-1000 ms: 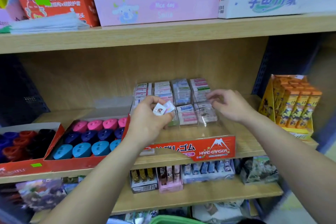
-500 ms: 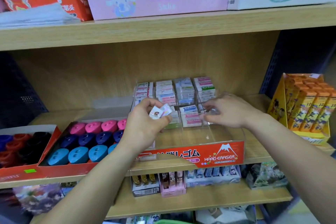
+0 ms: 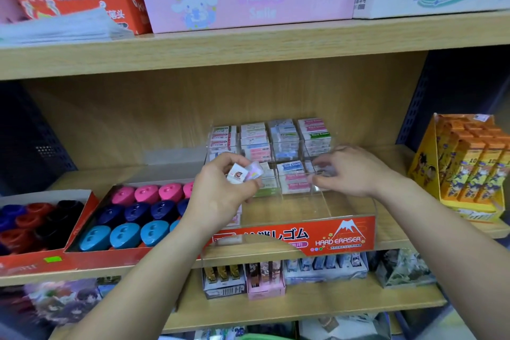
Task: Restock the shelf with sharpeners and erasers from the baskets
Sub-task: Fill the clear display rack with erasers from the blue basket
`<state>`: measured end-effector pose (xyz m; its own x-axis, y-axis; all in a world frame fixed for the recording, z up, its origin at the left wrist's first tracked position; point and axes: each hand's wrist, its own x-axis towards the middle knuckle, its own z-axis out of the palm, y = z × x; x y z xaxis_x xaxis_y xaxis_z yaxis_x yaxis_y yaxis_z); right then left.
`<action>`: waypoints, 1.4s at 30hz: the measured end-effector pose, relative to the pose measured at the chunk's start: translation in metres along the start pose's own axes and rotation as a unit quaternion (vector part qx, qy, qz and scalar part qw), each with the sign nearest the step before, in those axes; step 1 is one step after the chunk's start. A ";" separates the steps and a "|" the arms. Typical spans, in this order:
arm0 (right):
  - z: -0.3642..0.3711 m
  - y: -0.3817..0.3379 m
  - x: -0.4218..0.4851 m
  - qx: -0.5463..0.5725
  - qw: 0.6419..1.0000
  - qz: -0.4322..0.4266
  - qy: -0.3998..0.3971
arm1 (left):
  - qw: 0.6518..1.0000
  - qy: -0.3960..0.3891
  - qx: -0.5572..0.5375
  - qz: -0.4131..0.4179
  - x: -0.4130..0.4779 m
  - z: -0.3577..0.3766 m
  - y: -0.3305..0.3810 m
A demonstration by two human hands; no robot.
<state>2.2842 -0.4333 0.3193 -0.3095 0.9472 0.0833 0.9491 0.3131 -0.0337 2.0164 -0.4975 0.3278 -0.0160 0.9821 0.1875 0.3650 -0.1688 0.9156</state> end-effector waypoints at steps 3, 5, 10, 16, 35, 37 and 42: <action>-0.002 -0.007 -0.010 0.070 0.996 0.008 0.062 | 1.000 -0.006 0.010 0.019 -0.005 0.000 0.005; -0.004 -0.020 -0.020 0.149 0.976 0.005 0.157 | 0.999 -0.010 0.014 0.033 -0.009 0.001 0.010; -0.009 -0.086 -0.043 0.503 0.855 -0.049 0.121 | 0.997 0.000 0.039 0.067 -0.022 0.006 0.017; -0.011 -0.110 -0.046 0.593 0.798 -0.043 0.098 | 0.997 0.024 0.004 0.073 -0.040 -0.008 0.015; 0.019 -0.163 0.008 0.337 0.939 -0.037 0.060 | 0.991 0.047 -0.003 -0.128 -0.045 -0.103 -0.051; 0.023 -0.164 0.013 0.338 0.939 -0.040 0.052 | 0.992 0.030 -0.002 -0.122 -0.049 -0.110 -0.054; 0.019 -0.156 0.013 0.347 0.934 -0.087 -0.012 | 0.997 -0.009 0.027 -0.072 -0.057 -0.126 -0.065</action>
<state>2.1307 -0.4690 0.3065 -0.4647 0.8764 0.1262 0.6200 0.4238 -0.6603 1.8764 -0.5528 0.3019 -0.0553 0.9973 0.0478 0.4097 -0.0210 0.9120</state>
